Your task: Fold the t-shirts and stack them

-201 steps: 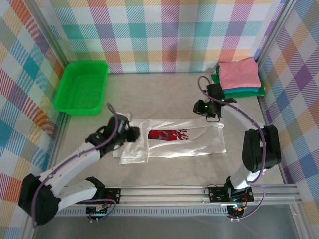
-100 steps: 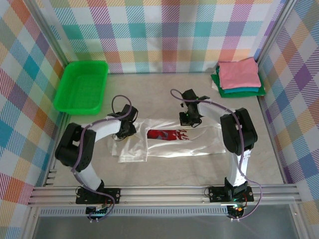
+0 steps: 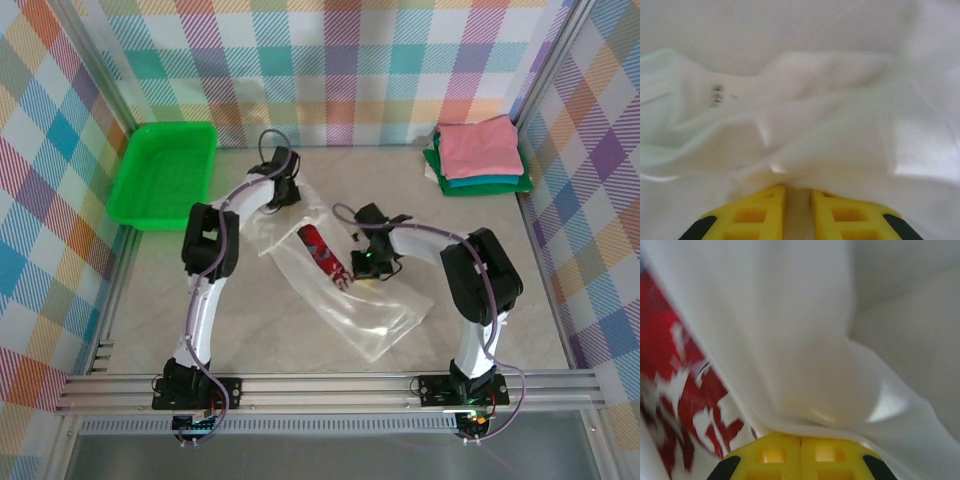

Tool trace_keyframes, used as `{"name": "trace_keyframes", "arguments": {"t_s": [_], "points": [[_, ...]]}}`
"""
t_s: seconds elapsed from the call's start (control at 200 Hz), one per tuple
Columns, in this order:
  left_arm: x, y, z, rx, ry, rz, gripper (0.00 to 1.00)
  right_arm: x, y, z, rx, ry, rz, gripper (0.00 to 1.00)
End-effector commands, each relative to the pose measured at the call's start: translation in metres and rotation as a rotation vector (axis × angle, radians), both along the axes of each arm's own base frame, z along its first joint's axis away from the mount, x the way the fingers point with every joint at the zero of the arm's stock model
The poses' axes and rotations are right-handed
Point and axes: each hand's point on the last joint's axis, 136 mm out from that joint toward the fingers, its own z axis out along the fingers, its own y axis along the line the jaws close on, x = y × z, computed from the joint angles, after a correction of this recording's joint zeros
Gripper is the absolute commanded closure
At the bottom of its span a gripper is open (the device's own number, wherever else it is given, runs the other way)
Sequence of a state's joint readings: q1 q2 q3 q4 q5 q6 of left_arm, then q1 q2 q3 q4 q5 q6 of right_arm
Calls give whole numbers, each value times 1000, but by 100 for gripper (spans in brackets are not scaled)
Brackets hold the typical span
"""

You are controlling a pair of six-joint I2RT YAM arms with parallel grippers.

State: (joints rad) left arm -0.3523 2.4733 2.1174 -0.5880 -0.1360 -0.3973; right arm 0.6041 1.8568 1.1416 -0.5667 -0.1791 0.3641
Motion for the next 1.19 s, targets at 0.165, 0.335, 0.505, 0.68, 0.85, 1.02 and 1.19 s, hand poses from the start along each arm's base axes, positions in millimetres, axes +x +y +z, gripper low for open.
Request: {"name": "trace_keyframes", "arguments": {"t_s": [0.165, 0.335, 0.505, 0.68, 0.85, 1.02, 1.19], "points": [[33, -102, 30, -177, -103, -293, 77, -50, 69, 50, 247, 95, 56, 80], [34, -98, 88, -171, -193, -294, 70, -3, 50, 90, 298, -25, -46, 72], [10, -73, 164, -150, -278, -248, 66, 47, 17, 94, 285, -85, -171, 71], [-70, -52, 194, -202, -323, -203, 59, 85, 6, 83, 273, -98, -227, 70], [-165, -42, 145, -169, -185, -215, 54, 113, 10, 75, 277, -93, -235, 68], [-202, -9, 87, -133, -99, -166, 56, 131, 24, 73, 307, -90, -209, 70], [-157, 6, 81, -114, -143, -112, 60, 158, 34, 64, 299, -120, -200, 82]]}}
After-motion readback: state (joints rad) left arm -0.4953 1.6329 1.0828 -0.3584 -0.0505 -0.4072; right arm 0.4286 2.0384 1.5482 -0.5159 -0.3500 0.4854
